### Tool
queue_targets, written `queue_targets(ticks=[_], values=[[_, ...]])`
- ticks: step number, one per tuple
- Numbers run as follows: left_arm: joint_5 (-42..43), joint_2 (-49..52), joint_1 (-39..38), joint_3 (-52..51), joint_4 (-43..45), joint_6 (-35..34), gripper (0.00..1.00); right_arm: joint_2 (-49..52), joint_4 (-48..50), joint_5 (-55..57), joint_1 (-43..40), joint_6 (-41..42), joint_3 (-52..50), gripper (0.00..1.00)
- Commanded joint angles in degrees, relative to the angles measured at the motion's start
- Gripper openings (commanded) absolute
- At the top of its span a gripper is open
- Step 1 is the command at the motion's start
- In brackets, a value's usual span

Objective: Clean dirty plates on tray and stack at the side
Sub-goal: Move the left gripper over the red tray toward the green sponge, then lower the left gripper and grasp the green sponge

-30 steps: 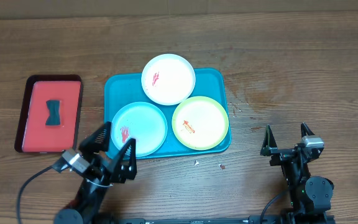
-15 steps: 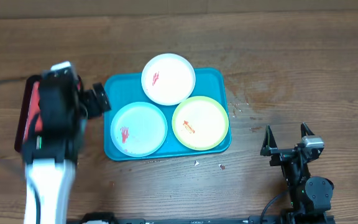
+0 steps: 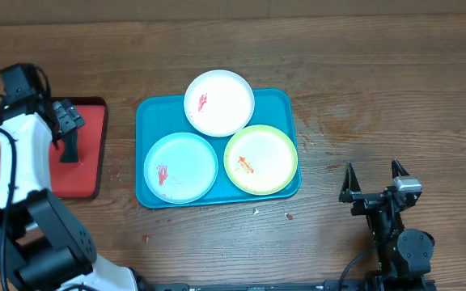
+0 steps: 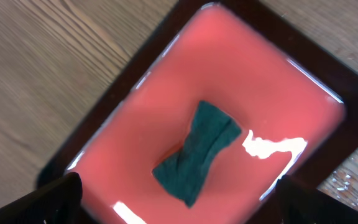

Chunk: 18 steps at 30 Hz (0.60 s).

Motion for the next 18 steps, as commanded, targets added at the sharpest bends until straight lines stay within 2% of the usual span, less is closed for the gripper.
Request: queue_targets(ticks=[1, 5, 9, 10, 12, 13, 14, 16, 18], values=[[12.24, 2.84, 3.23, 1.49, 1.9, 5.01, 1.0, -0.42, 0.37, 0.31, 0.0, -0.15, -0.59, 1.0], [14.53, 5.9, 5.57, 1.49, 3.21, 10.43, 1.0, -0.42, 0.37, 0.33, 0.0, -0.15, -0.59, 1.0], [24.24, 9.7, 6.08, 1.49, 4.02, 19.82, 1.0, -0.42, 0.37, 0.33, 0.0, -0.15, -0.59, 1.0], [23.98, 10.75, 6.05, 1.49, 4.87, 20.24, 0.94, -0.42, 0.35, 0.31, 0.0, -0.15, -0.59, 1.0], [22.77, 12.15, 6.05, 1.49, 6.84, 20.59, 0.89, -0.42, 0.37, 0.33, 0.0, -0.15, -0.59, 1.0], [21.64, 12.66, 6.05, 1.49, 7.76, 20.63, 0.78, -0.42, 0.35, 0.33, 0.0, -0.15, -0.59, 1.0], [20.41, 13.07, 6.05, 1.49, 8.39, 20.63, 0.76, -0.42, 0.37, 0.33, 0.0, -0.15, -0.59, 1.0], [16.96, 13.84, 6.05, 1.44, 8.98, 20.63, 0.86, -0.42, 0.35, 0.33, 0.0, -0.15, -0.59, 1.0], [17.03, 14.43, 6.08, 1.42, 9.01, 20.65, 0.83, -0.42, 0.37, 0.33, 0.0, -0.15, -0.59, 1.0]])
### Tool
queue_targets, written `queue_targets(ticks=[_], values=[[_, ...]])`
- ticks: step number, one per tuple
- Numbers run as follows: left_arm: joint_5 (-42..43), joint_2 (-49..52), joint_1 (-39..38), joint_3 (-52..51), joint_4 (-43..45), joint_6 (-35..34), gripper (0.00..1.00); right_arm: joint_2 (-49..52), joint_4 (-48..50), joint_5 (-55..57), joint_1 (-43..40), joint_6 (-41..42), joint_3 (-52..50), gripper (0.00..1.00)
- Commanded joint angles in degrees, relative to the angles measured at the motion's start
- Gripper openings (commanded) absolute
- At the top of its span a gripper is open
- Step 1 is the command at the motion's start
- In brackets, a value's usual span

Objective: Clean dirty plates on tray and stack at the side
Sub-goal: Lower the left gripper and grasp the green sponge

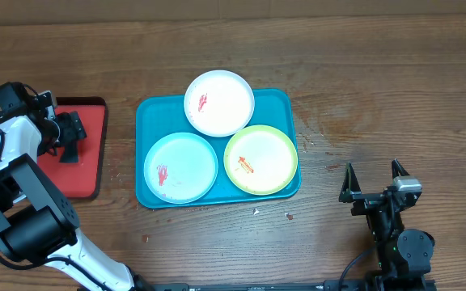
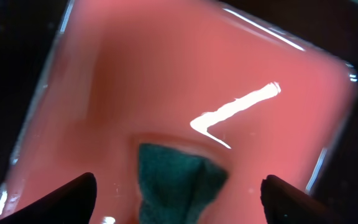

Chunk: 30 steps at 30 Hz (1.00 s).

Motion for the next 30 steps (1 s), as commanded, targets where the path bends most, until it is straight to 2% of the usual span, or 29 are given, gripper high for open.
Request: queue_targets(ticks=[1, 2, 3, 7, 10, 11, 12, 13, 14, 16, 18, 19, 20, 21, 27, 28, 30], values=[[-1.42, 2.08, 0.11, 1.18, 0.15, 1.33, 0.8, -0.42, 0.33, 0.31, 0.0, -0.15, -0.59, 1.0], [-0.96, 2.47, 0.09, 1.16, 0.11, 1.31, 0.72, -0.42, 0.33, 0.31, 0.0, -0.15, -0.59, 1.0], [-0.83, 2.82, 0.09, 1.16, 0.02, 1.33, 0.69, -0.42, 0.33, 0.31, 0.0, -0.15, -0.59, 1.0], [-0.85, 5.42, 0.09, 1.11, -0.55, 2.82, 0.72, -0.42, 0.33, 0.31, 0.0, -0.15, -0.59, 1.0], [-1.09, 7.23, 0.09, 1.11, -0.61, 2.8, 0.7, -0.42, 0.33, 0.28, 0.0, -0.15, -0.59, 1.0], [-1.16, 7.45, 0.09, 1.11, -0.59, 2.82, 0.62, -0.42, 0.35, 0.31, 0.0, -0.15, -0.59, 1.0], [-1.62, 7.43, 0.11, 1.14, -0.52, 2.8, 0.47, -0.42, 0.35, 0.31, 0.0, -0.15, -0.59, 1.0], [-1.99, 7.43, 0.11, 1.14, -0.48, 2.82, 0.27, -0.42, 0.35, 0.31, 0.0, -0.15, -0.59, 1.0], [-3.3, 7.43, 0.11, 1.14, -0.42, 2.8, 0.04, -0.42, 0.35, 0.31, 0.0, -0.15, -0.59, 1.0], [-5.9, 7.43, 0.11, 1.14, -0.59, 2.73, 0.04, -0.42, 0.35, 0.31, 0.0, -0.15, -0.59, 1.0], [-6.97, 7.43, 0.11, 1.14, -1.49, 2.73, 0.04, -0.42, 0.33, 0.28, 0.0, -0.15, -0.59, 1.0], [-7.3, 7.43, 0.11, 1.14, -2.01, 2.73, 0.21, -0.42, 0.35, 0.28, 0.0, -0.15, -0.59, 1.0], [-7.3, 7.43, 0.11, 1.14, -2.97, 2.73, 0.78, -0.42, 0.35, 0.31, 0.0, -0.15, -0.59, 1.0], [-7.3, 7.43, 0.11, 1.14, -3.8, 2.73, 1.0, -0.42, 0.35, 0.31, 0.0, -0.15, -0.59, 1.0], [-7.3, 7.43, 0.09, 1.14, -11.21, 2.1, 1.0, -0.42, 0.33, 0.31, 0.0, -0.15, -0.59, 1.0], [-7.34, 7.43, 0.11, 1.14, -12.66, 2.12, 0.96, -0.42, 0.35, 0.28, 0.0, -0.15, -0.59, 1.0], [-7.5, 7.43, 0.11, 1.14, -14.25, 2.1, 0.8, -0.42, 0.33, 0.31, 0.0, -0.15, -0.59, 1.0]])
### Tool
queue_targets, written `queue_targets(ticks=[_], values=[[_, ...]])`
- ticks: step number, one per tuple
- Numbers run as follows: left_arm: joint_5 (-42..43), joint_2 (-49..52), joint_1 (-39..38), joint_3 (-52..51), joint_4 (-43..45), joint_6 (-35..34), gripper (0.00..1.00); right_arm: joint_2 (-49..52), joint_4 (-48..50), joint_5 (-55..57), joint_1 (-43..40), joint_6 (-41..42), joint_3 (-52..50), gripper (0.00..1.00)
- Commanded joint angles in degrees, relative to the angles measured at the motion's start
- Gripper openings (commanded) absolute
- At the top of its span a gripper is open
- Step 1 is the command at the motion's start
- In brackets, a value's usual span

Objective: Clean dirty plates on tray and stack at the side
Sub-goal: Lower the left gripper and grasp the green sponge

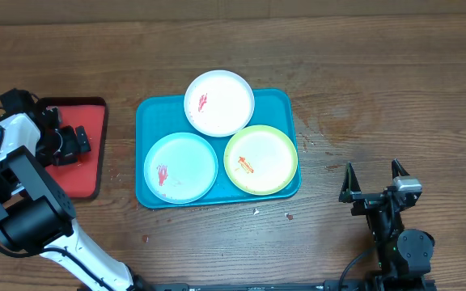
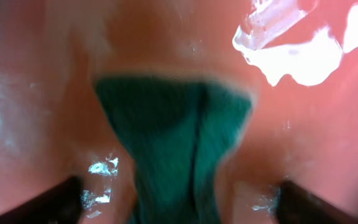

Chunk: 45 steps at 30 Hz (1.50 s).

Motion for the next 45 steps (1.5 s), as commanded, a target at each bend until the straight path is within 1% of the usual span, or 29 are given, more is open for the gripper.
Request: queue_targets(ticks=[1, 2, 3, 4, 9, 10, 11, 12, 19, 20, 21, 22, 24, 27, 28, 29, 32, 34, 35, 37, 38, 39, 40, 41, 44, 45], values=[[-2.19, 2.58, -0.37, -1.75, -2.8, 0.07, 0.73, -0.42, 0.31, 0.33, 0.0, -0.15, -0.59, 1.0], [-2.21, 2.58, -0.37, -1.75, -3.15, 0.07, 0.44, -0.42, 0.33, 0.31, 0.0, -0.15, -0.59, 1.0], [-2.21, 2.58, -0.37, -1.75, -3.28, 0.04, 0.19, -0.42, 0.33, 0.33, 0.0, -0.15, -0.59, 1.0], [-2.21, 2.58, -0.37, -1.75, -3.28, 0.04, 0.04, -0.42, 0.31, 0.33, 0.0, -0.15, -0.59, 1.0], [-2.21, 2.58, -0.37, -1.75, -2.23, 0.07, 0.04, -0.42, 0.33, 0.33, 0.0, -0.15, -0.59, 1.0], [-2.21, 2.58, -0.37, -1.75, -1.57, 0.07, 0.16, -0.42, 0.33, 0.33, 0.0, -0.15, -0.59, 1.0], [-2.19, 2.58, -0.37, -1.75, -0.57, 0.07, 0.83, -0.42, 0.33, 0.33, 0.0, -0.15, -0.59, 1.0], [-2.19, 2.58, -0.37, -1.75, 0.24, 0.07, 1.0, -0.42, 0.31, 0.33, 0.0, -0.15, -0.59, 1.0], [-2.12, 2.58, -0.39, -1.75, 9.31, 0.07, 1.0, -0.42, 0.33, 0.33, 0.0, -0.15, -0.59, 1.0], [-2.12, 2.6, -0.37, -1.77, 9.94, 0.07, 0.8, -0.42, 0.31, 0.33, 0.0, -0.15, -0.59, 1.0], [-2.14, 2.6, -0.37, -1.77, 10.1, 0.07, 0.64, -0.42, 0.31, 0.33, 0.0, -0.15, -0.59, 1.0], [-2.14, 2.6, -0.37, -1.77, 10.25, 0.07, 0.38, -0.42, 0.33, 0.33, 0.0, -0.15, -0.59, 1.0], [-2.14, 2.6, -0.37, -1.77, 10.21, 0.04, 0.05, -0.42, 0.33, 0.31, 0.0, -0.15, -0.59, 1.0], [-2.14, 2.6, -0.39, -1.77, 8.98, -0.28, 0.04, -0.42, 0.33, 0.33, 0.0, -0.15, -0.59, 1.0], [-2.12, 2.6, -0.37, -1.77, 7.91, -1.62, 0.62, -0.42, 0.31, 0.33, 0.0, -0.15, -0.59, 1.0], [-2.12, 2.6, -0.39, -1.77, 7.15, -2.6, 1.0, -0.42, 0.33, 0.33, 0.0, -0.15, -0.59, 1.0], [-2.1, 2.6, -0.39, -1.77, 3.28, -4.79, 1.0, -0.42, 0.31, 0.33, 0.0, -0.15, -0.59, 1.0], [-2.1, 2.6, -0.39, -1.77, 0.79, -4.92, 1.0, -0.42, 0.31, 0.33, 0.0, -0.15, -0.59, 1.0], [-2.1, 2.6, -0.39, -1.77, -0.28, -4.9, 0.94, -0.42, 0.33, 0.33, 0.0, -0.15, -0.59, 1.0], [-2.1, 2.6, -0.39, -1.77, -2.97, -4.9, 0.52, -0.42, 0.33, 0.33, 0.0, -0.15, -0.59, 1.0], [-2.1, 2.6, -0.39, -1.77, -3.56, -4.92, 0.4, -0.42, 0.33, 0.33, 0.0, -0.15, -0.59, 1.0], [-2.1, 2.6, -0.39, -1.77, -4.02, -4.96, 0.19, -0.42, 0.33, 0.33, 0.0, -0.15, -0.59, 1.0], [-2.14, 2.6, -0.39, -1.77, -4.22, -5.18, 0.06, -0.42, 0.33, 0.31, 0.0, -0.15, -0.59, 1.0], [-2.14, 2.6, -0.39, -1.77, -4.24, -5.57, 0.04, -0.42, 0.31, 0.33, 0.0, -0.15, -0.59, 1.0], [-2.14, 2.6, -0.39, -1.77, -3.67, -6.36, 0.04, -0.42, 0.33, 0.33, 0.0, -0.15, -0.59, 1.0], [-2.14, 2.6, -0.39, -1.77, -2.84, -6.36, 0.45, -0.42, 0.31, 0.33, 0.0, -0.15, -0.59, 1.0]])
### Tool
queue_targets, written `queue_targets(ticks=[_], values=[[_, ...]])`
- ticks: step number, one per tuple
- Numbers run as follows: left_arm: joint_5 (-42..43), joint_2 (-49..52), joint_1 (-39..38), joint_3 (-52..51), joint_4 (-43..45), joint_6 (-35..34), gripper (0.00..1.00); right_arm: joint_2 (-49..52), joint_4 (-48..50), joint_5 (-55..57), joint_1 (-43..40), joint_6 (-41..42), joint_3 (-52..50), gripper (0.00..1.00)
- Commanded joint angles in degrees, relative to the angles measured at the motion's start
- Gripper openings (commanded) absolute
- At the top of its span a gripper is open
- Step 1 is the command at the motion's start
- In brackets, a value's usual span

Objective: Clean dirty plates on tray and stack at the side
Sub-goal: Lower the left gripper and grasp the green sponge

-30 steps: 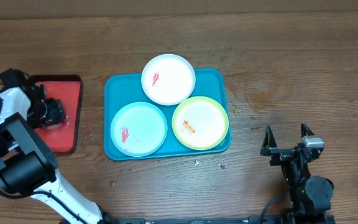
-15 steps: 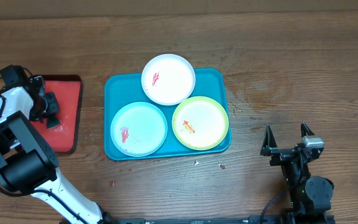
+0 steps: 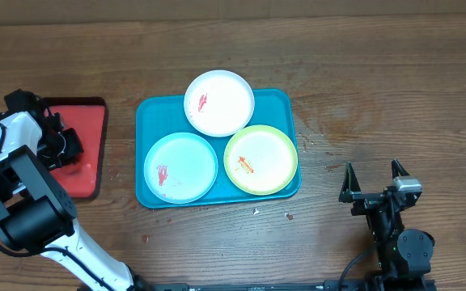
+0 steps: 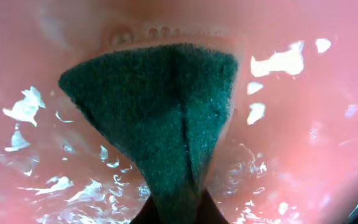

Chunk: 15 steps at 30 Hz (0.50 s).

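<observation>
Three dirty plates lie on the teal tray (image 3: 148, 113): a white plate (image 3: 219, 103) at the back, a light blue plate (image 3: 181, 166) front left, a yellow-green plate (image 3: 260, 159) front right, each with a red or orange smear. My left gripper (image 3: 65, 147) is down in the red tray (image 3: 87, 121), shut on the dark green sponge (image 4: 160, 118), which is pinched into a folded wedge between the fingers. My right gripper (image 3: 372, 179) stands open at the front right, nothing between its fingers.
The red tray holds a wet, glossy film round the sponge. Small crumbs (image 3: 288, 216) lie on the wooden table in front of the teal tray. The left arm reaches along the table's left edge.
The left gripper has shut on the green sponge, now squeezed into a fold between the fingers. The right arm and the plates have not moved.
The left gripper hung open high over the red tray with the sponge lying flat in it. Then it was lower, then lower still with the sponge filling the space between open fingers. Now it is shut on the sponge.
</observation>
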Motion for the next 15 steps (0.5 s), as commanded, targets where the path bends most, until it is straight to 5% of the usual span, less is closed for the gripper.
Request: queue_targets(ticks=[1, 9, 11, 12, 13, 14, 15], values=[[-1.42, 2.6, -0.02, -2.08, 1.42, -0.98, 0.97, -0.42, 0.37, 0.31, 0.0, -0.15, -0.59, 1.0], [-1.42, 2.6, 0.0, -2.08, 11.93, -0.96, 0.96, -0.42, 0.37, 0.31, 0.0, -0.15, -0.59, 1.0], [-1.42, 2.6, 0.0, -2.08, 12.68, -0.94, 0.68, -0.42, 0.35, 0.28, 0.0, -0.15, -0.59, 1.0], [-1.46, 2.6, 0.0, -2.08, 13.0, -0.92, 0.35, -0.42, 0.35, 0.28, 0.0, -0.15, -0.59, 1.0], [-1.46, 2.6, 0.0, -2.08, 13.05, -0.94, 0.2, -0.42, 0.37, 0.31, 0.0, -0.15, -0.59, 1.0], [-1.46, 2.6, 0.0, -2.08, 13.03, -0.94, 0.04, -0.42, 0.35, 0.31, 0.0, -0.15, -0.59, 1.0], [-1.46, 2.6, 0.0, -2.08, 12.66, -0.96, 0.04, -0.42, 0.37, 0.31, 0.0, -0.15, -0.59, 1.0]])
